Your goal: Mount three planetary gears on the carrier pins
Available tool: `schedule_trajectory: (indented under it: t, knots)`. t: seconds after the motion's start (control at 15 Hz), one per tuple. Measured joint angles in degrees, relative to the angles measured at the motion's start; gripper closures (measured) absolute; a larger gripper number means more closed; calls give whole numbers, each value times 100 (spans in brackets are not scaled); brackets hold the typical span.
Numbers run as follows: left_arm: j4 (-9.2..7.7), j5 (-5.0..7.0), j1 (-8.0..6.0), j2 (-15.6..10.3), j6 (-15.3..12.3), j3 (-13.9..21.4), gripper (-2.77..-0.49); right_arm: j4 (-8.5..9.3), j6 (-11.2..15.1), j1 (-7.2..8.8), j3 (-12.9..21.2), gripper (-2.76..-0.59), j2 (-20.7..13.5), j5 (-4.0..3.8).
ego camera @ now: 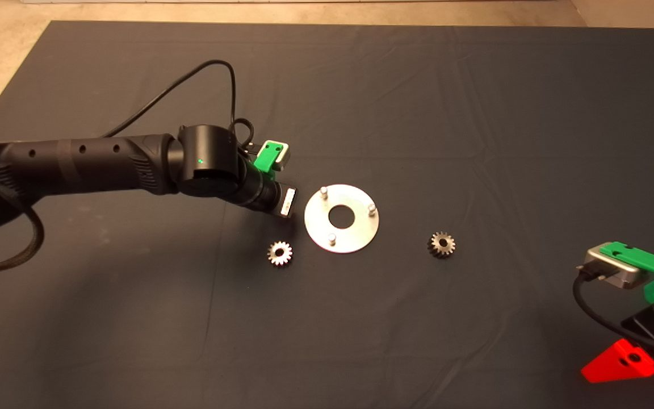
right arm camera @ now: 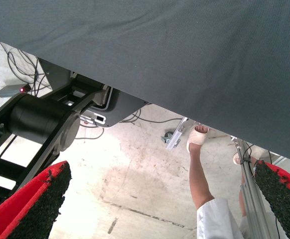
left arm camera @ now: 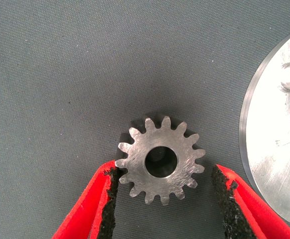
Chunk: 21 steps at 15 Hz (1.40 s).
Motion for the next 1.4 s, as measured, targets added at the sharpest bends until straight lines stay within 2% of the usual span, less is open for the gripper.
schedule_trajectory:
  t: [0.07, 0.2, 0.47, 1.07, 1.4]
  knots:
    - [5, 0, 0, 2, 0, 0, -124, -2, 0, -2, 0, -275, 0, 0]
    - [27, 5, 6, 1, 0, 0, -110, -2, 0, -2, 0, -275, 0, 0]
    - [77, 5, 95, 0, -2, 0, -109, -2, 0, -2, 0, -275, 0, 0]
    - [77, 16, 95, 35, -90, -59, -109, -1, 1, 0, 0, -275, 0, 0]
    - [74, 44, 95, 162, -96, -213, -104, -1, 2, -1, 0, -275, -2, -2]
